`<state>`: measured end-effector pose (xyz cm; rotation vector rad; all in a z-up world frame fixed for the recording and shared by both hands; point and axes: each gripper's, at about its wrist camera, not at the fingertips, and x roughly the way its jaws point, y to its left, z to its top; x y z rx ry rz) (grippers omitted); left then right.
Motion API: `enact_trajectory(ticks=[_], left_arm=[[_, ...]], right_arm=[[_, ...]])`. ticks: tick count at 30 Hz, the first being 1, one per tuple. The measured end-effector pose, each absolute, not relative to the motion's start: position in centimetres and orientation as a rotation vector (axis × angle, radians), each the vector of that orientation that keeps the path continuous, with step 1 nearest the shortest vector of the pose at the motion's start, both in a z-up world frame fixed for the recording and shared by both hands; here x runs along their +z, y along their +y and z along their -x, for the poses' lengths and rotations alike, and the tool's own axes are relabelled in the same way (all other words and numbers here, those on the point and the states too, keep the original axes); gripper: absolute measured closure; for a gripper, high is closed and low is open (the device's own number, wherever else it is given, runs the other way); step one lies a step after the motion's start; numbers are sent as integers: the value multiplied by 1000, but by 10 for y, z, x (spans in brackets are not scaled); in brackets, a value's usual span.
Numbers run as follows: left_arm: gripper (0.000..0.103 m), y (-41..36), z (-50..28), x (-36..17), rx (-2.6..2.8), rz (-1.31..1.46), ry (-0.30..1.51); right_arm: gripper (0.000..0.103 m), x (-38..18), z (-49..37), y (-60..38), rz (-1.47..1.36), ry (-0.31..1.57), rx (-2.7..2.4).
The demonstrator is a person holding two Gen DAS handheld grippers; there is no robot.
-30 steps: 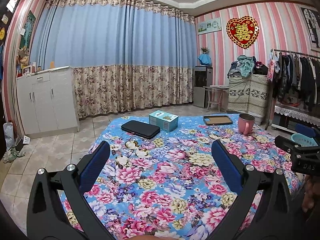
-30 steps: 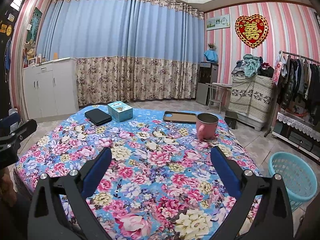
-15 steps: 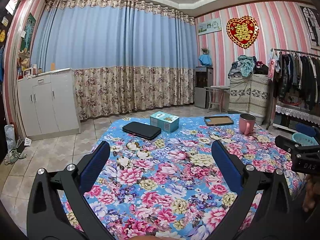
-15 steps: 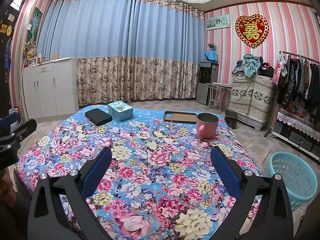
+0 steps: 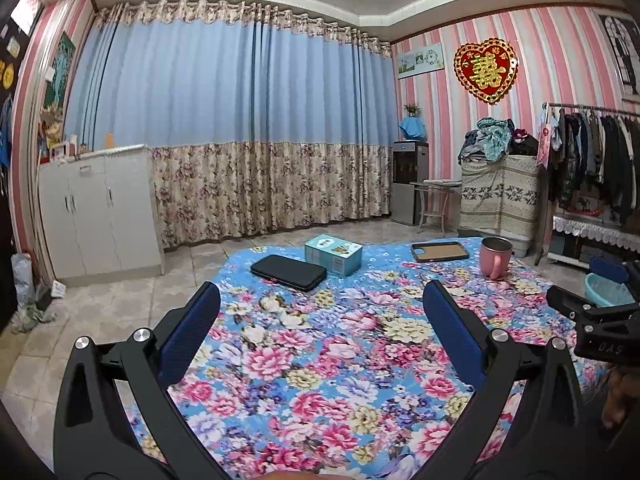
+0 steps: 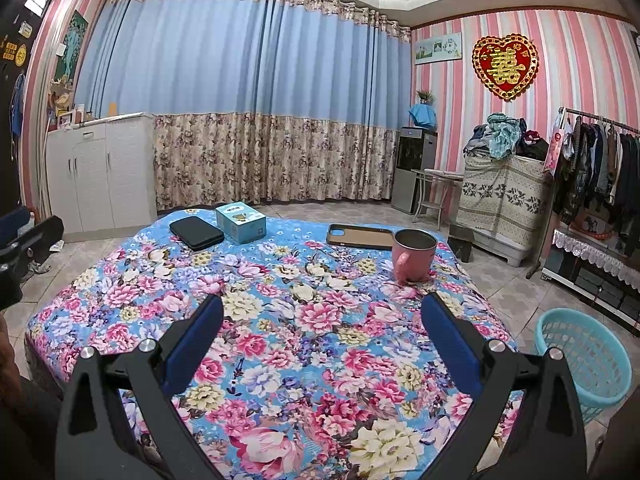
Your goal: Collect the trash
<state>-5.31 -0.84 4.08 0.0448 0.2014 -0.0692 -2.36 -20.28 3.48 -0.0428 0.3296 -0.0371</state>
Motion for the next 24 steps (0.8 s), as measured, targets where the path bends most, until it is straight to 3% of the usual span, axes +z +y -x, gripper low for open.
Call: enact_trajectory(ticks=[24], left_arm=[[5, -12, 45, 32, -74, -53, 248]], right_arm=[[6, 34, 23, -205, 32, 332, -33]])
